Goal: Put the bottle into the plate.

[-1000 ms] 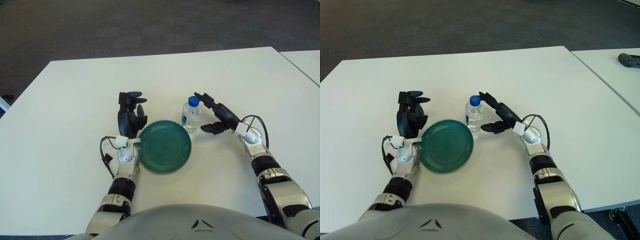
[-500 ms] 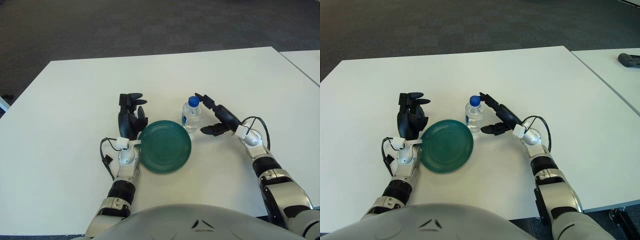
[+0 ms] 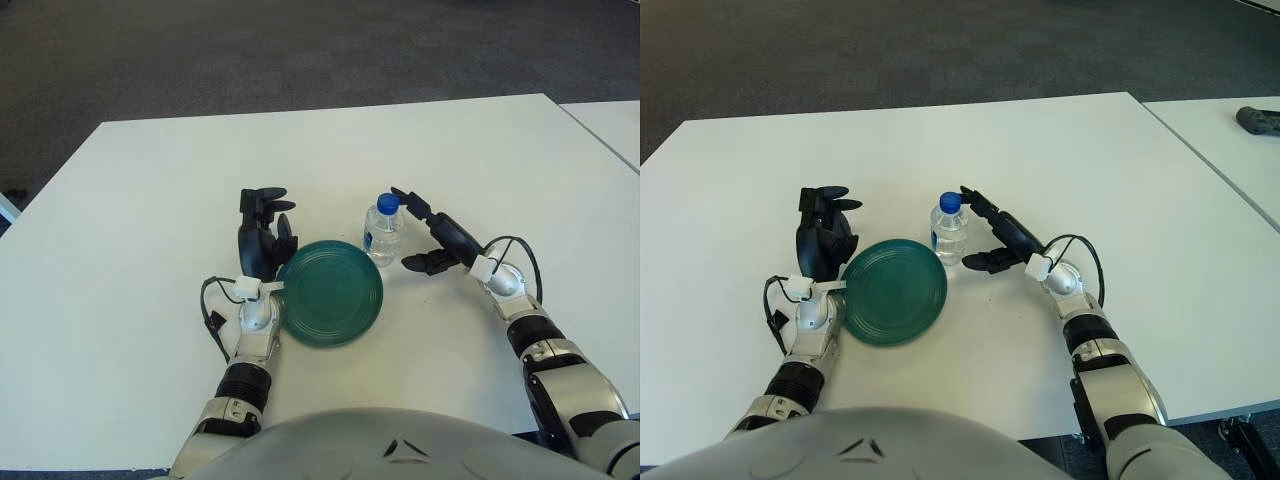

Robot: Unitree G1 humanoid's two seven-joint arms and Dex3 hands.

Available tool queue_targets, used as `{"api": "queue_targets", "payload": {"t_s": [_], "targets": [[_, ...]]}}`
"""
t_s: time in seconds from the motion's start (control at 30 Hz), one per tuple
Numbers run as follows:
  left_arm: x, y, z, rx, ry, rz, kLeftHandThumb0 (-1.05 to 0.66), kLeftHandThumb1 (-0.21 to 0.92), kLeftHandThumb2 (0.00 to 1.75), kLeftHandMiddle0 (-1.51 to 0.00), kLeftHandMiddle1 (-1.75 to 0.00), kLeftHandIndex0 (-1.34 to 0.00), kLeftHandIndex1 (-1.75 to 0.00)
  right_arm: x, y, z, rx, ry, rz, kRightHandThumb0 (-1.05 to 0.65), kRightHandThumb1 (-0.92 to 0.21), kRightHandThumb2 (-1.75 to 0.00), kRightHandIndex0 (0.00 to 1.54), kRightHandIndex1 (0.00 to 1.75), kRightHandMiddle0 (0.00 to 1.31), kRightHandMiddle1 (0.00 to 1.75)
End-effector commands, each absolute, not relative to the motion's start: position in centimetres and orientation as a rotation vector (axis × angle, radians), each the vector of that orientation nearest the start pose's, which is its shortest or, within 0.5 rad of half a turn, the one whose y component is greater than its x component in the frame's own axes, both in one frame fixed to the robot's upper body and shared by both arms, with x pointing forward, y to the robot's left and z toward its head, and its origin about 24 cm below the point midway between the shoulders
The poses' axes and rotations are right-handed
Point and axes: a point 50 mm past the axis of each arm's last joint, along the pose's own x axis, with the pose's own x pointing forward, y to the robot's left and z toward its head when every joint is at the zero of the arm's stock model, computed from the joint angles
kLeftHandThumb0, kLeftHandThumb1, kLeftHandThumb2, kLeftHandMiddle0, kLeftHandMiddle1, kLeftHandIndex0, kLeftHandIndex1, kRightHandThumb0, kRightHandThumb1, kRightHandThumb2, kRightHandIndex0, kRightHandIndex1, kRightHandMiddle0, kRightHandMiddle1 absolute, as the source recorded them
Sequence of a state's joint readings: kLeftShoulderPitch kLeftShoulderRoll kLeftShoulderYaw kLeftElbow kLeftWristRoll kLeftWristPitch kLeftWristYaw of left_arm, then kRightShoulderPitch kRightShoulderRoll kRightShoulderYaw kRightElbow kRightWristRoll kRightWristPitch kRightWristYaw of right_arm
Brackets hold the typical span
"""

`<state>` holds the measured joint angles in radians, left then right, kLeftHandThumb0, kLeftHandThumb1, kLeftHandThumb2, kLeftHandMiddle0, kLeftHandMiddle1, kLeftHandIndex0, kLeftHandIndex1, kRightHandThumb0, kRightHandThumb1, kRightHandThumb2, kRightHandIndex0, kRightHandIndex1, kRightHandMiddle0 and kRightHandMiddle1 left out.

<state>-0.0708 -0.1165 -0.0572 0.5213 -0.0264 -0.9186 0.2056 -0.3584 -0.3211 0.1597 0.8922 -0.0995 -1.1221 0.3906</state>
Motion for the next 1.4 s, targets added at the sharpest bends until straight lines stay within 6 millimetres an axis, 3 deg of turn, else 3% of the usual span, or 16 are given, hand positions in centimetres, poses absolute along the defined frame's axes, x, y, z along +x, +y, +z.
{"api": "queue_targets", "payload": {"t_s": [0.0,0.57,0.9,0.97,1.07,1.37], "targets": [[22.7,9.2,1.4,-0.306,-0.356,0.198,-0.99,0.92,0.69,-0.22,-1.56,-0.22,-1.48,26.5,-15.4,2.5,-0.462,-0.444,0.722,-1.05,-0.92,-0.46,0.36,0.02,0.00,0.74],[22.9,9.0,1.6,-0.301,-0.351,0.210,-0.98,0.92,0.68,-0.24,-1.59,-0.23,-1.49,26.3,-15.5,3.0,-0.425,-0.466,0.717,-1.05,-0.92,-0.48,0.47,0.08,0.00,0.84],[23.0,9.2,1.6,-0.317,-0.358,0.204,-0.98,0.92,0.67,-0.23,-1.60,-0.22,-1.49,25.0,-16.1,2.4,-0.382,-0.456,0.743,-1.05,-0.92,-0.37,0.52,0.11,0.00,0.87],[23.0,9.3,1.5,-0.315,-0.361,0.202,-0.98,0.92,0.68,-0.23,-1.62,-0.21,-1.48,24.8,-16.2,2.4,-0.381,-0.458,0.752,-1.05,-0.92,-0.30,0.40,0.38,0.00,0.86],[23.1,9.3,1.5,-0.318,-0.361,0.198,-0.98,0.92,0.68,-0.23,-1.63,-0.22,-1.48,24.3,-16.6,2.6,-0.393,-0.468,0.755,-1.05,-0.92,-0.24,0.27,0.63,0.00,0.84],[23.1,9.6,1.3,-0.328,-0.352,0.196,-0.99,0.92,0.69,-0.23,-1.63,-0.22,-1.49,23.6,-17.7,3.1,-0.405,-0.463,0.799,-1.05,-0.92,-0.13,0.17,0.76,0.00,0.86]]}}
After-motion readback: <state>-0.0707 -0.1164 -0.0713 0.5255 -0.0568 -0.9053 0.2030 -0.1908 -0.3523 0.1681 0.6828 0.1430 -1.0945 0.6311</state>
